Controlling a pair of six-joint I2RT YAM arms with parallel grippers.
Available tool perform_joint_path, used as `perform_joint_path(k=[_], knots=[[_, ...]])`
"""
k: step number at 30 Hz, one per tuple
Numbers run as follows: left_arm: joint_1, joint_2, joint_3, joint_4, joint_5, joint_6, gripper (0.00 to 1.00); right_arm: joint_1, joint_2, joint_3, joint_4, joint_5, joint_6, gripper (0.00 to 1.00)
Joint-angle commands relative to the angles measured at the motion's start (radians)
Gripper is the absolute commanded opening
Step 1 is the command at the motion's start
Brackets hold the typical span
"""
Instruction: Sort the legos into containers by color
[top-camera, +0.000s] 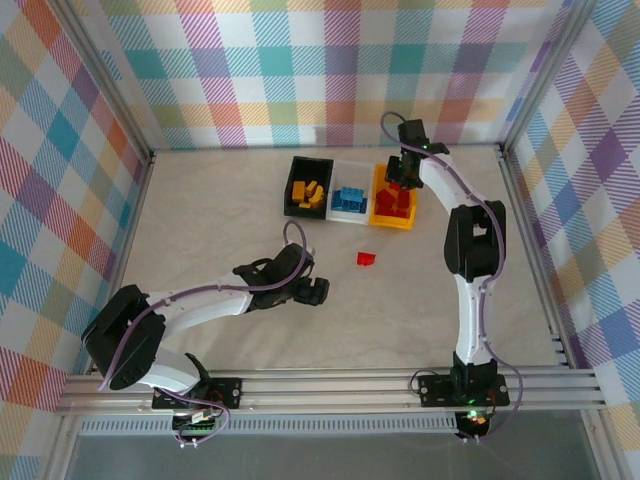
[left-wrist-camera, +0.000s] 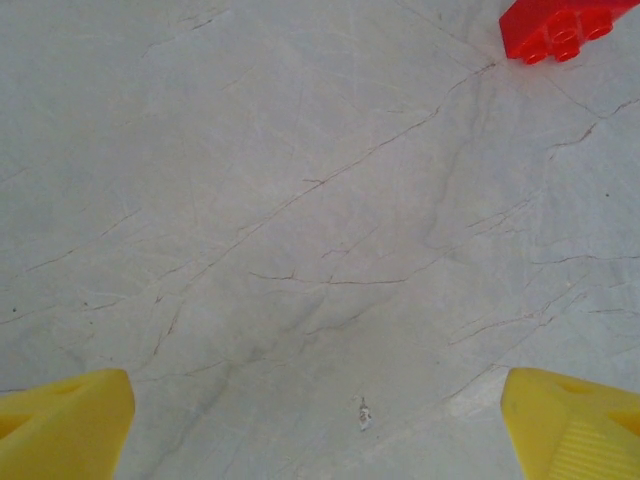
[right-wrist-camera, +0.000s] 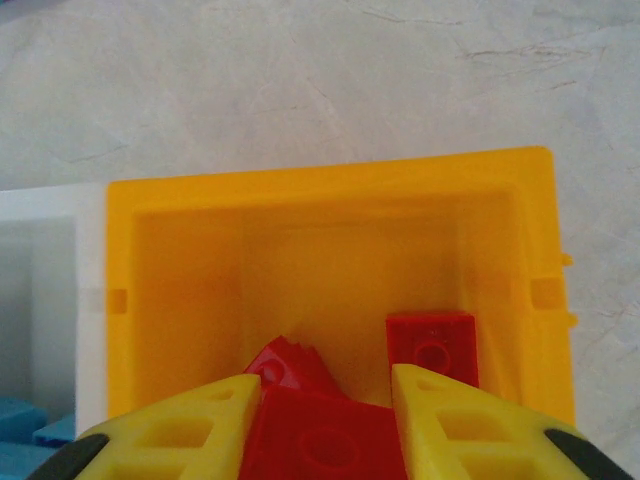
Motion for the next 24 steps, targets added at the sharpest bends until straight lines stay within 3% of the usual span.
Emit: perform_joint_path(k=[1,13,18,24], knots=[[0.012,-0.012,0.004,-0.026,-0.002,-0.003,0.95,-0.005,0.019,0.054,-0.032,-0.019,-0.024,0.3],[0.013,0.005,0.039,-0.029,0.017,-0.018,0.95,-0.007,0.008,0.032,-0.027,-0.038,-0.04,0.39],[0.013,-0.018,0.027,-0.028,0.024,-0.032,0.95,-0.007,-0.02,0.023,-0.023,-0.041,-0.043,0.55],[0.012,-0.06,0.01,-0.028,0.022,-0.048,0.95,-0.008,-0.072,0.005,-0.021,-0.05,-0.047,0.64]])
